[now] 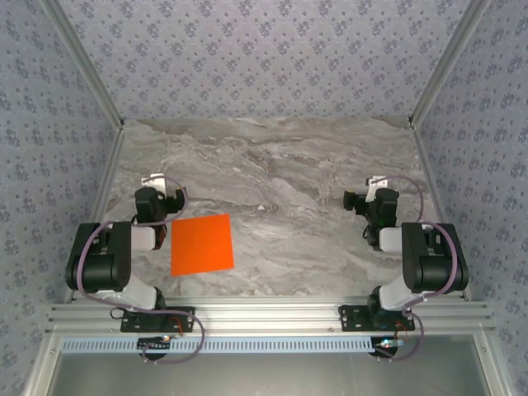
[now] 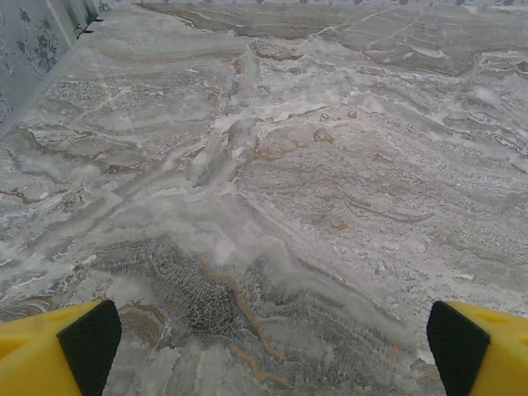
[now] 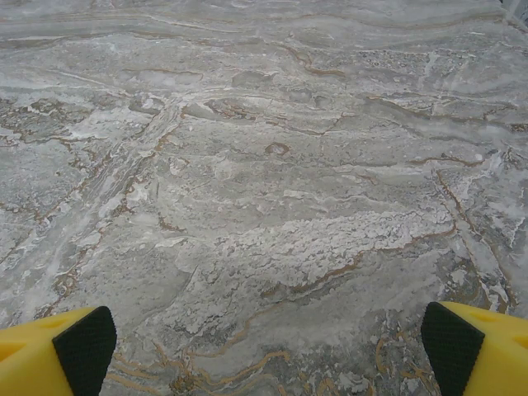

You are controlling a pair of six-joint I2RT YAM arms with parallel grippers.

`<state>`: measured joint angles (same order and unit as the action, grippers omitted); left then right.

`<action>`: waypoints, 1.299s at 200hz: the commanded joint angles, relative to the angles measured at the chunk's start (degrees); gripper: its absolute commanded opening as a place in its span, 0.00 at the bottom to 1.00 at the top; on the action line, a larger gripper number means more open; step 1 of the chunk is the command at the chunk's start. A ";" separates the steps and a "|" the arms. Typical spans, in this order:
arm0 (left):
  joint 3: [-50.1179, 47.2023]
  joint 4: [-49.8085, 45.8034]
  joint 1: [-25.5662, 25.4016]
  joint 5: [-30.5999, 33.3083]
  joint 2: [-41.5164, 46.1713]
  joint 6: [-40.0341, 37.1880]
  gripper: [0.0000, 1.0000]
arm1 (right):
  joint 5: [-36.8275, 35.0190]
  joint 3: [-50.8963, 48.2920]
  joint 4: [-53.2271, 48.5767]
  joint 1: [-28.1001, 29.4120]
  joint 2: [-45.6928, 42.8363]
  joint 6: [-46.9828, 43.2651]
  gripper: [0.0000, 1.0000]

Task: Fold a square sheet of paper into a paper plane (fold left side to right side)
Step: Move the square sheet of paper to the center of the table.

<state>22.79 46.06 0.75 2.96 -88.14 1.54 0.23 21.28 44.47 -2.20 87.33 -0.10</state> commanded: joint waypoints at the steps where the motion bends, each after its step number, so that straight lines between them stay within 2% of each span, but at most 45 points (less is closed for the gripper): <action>1: 1.12 0.08 0.28 -0.96 0.32 -0.35 0.98 | -0.61 0.95 1.59 0.11 -0.10 -1.12 1.00; 100: 1.08 0.11 0.29 -0.95 0.34 -0.22 0.98 | 1.15 0.91 1.75 -0.87 -0.14 -0.57 1.00; 115: 1.18 -0.95 0.30 1.07 1.86 0.70 0.98 | 0.53 1.93 -1.94 -1.29 -2.73 0.26 1.00; 124: 1.93 -5.05 0.23 2.35 5.32 0.82 0.98 | 0.21 3.10 -7.68 -1.93 -6.35 1.22 1.00; 139: 5.43 -18.36 -0.28 6.57 13.34 3.48 0.98 | -0.23 4.22 -14.99 -2.58 -13.27 3.21 1.00; 155: 12.45 -37.25 -0.78 7.76 20.75 12.19 0.98 | 0.75 5.16 -23.38 -2.23 -21.10 6.32 1.00; 167: 16.50 -47.65 -2.08 5.90 23.93 19.24 0.98 | 1.75 6.53 -30.35 -1.37 -26.04 9.26 1.00; 184: 19.73 -57.58 -7.10 2.68 26.93 23.42 0.98 | 3.68 7.95 -38.70 1.03 -31.96 13.43 1.00; 210: 22.14 -71.06 -21.23 6.53 28.13 25.96 0.98 | 2.94 9.32 -48.34 7.80 -38.01 16.48 1.00; 242: 21.70 -80.69 -35.02 9.28 21.61 34.25 0.98 | -2.46 10.25 -55.48 17.00 -40.29 17.14 1.00; 260: 21.54 -84.15 -39.07 13.74 16.16 37.67 0.98 | -4.23 10.24 -56.59 20.04 -40.26 17.31 1.00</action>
<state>45.01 -25.21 -34.41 10.46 -66.78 31.48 0.23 29.61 -4.62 14.72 47.62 15.05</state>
